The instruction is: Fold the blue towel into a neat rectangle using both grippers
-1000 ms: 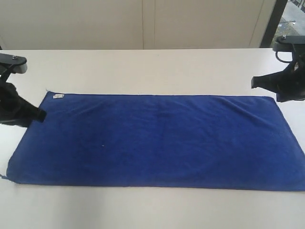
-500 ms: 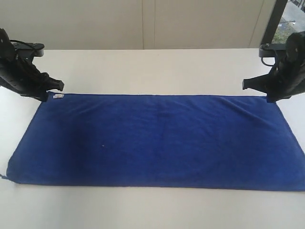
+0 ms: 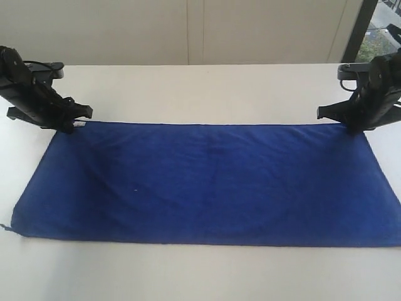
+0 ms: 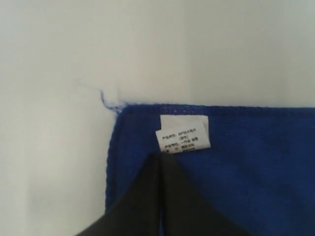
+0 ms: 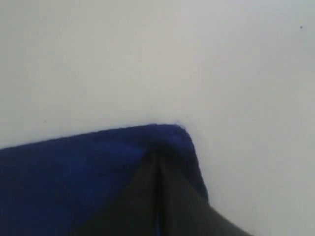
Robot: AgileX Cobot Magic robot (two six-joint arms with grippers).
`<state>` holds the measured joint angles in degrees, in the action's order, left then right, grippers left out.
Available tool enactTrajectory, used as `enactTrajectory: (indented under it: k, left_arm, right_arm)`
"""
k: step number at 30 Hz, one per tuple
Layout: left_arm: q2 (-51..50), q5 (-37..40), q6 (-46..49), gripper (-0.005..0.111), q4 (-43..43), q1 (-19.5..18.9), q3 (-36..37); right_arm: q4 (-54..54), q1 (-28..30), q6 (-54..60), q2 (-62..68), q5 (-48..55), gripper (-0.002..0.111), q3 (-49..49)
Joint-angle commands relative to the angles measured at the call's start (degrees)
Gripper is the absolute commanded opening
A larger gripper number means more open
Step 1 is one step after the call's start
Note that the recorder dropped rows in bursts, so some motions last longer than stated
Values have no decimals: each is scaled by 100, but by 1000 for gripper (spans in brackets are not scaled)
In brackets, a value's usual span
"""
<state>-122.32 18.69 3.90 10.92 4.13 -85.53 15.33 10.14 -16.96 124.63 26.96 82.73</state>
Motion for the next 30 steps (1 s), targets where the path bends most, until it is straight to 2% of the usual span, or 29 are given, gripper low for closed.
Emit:
enactTrajectory:
  k: [1, 10, 16, 26, 30]
  left_arm:
    - [-120, -286, 23, 0, 38, 3, 22]
    - [-120, -402, 13, 0, -78, -2, 22]
    - [230, -348, 13, 0, -54, -2, 22]
    - [1017, 1332, 70, 0, -54, -2, 22]
    - [1379, 2068, 248, 0, -54, -2, 46]
  right_arm:
    - [12, 48, 181, 241, -350, 0, 0]
    - [12, 48, 181, 409, -758, 0, 0]
    - [-40, 48, 145, 13, -866, 0, 0]
    - [-97, 48, 145, -1055, 1101, 0, -42]
    - [-354, 48, 157, -1543, 1433, 0, -379]
